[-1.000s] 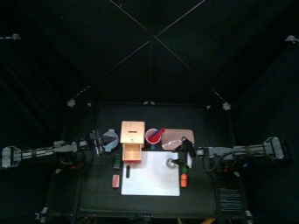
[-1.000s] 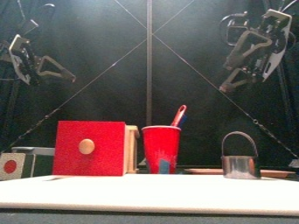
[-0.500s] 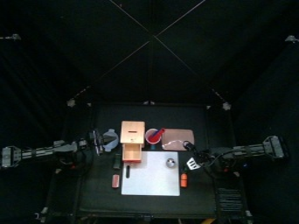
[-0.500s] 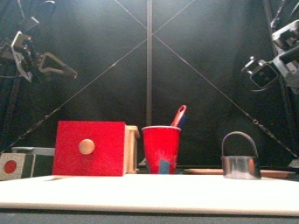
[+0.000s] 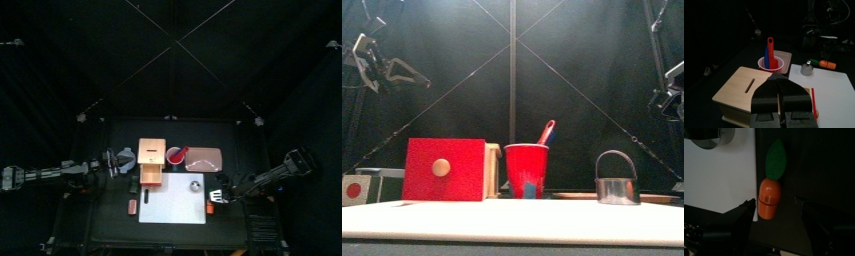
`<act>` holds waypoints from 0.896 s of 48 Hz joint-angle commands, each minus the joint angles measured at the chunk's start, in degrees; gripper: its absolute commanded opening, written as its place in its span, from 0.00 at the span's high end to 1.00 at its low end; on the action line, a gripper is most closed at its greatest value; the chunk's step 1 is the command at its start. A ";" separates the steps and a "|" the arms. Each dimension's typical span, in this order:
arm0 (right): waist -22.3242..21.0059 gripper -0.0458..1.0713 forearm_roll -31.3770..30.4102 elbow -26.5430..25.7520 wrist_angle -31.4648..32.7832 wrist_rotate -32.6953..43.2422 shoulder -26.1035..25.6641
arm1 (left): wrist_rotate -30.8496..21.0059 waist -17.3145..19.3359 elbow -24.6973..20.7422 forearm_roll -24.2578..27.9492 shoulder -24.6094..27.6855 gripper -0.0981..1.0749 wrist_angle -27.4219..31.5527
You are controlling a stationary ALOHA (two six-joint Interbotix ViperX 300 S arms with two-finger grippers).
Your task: Put carrot into open drawer
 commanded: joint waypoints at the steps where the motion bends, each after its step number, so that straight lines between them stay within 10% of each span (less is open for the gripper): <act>1: 0.26 0.12 -0.09 -1.58 -1.58 -0.18 1.85 | 0.00 -0.18 -1.05 0.09 0.44 0.92 -0.53; 15: 0.26 0.13 0.53 -2.55 -2.90 -0.62 6.86 | -0.09 -0.18 -0.26 -0.09 0.53 0.92 -0.53; 27: 0.97 0.40 0.26 -5.10 -3.08 -0.79 10.11 | -0.18 -0.26 0.00 -0.18 0.53 0.92 -0.62; 43: -3.78 0.42 -9.93 -11.07 8.88 -7.91 -11.16 | -0.18 -0.26 -0.09 -0.18 0.44 0.92 -0.62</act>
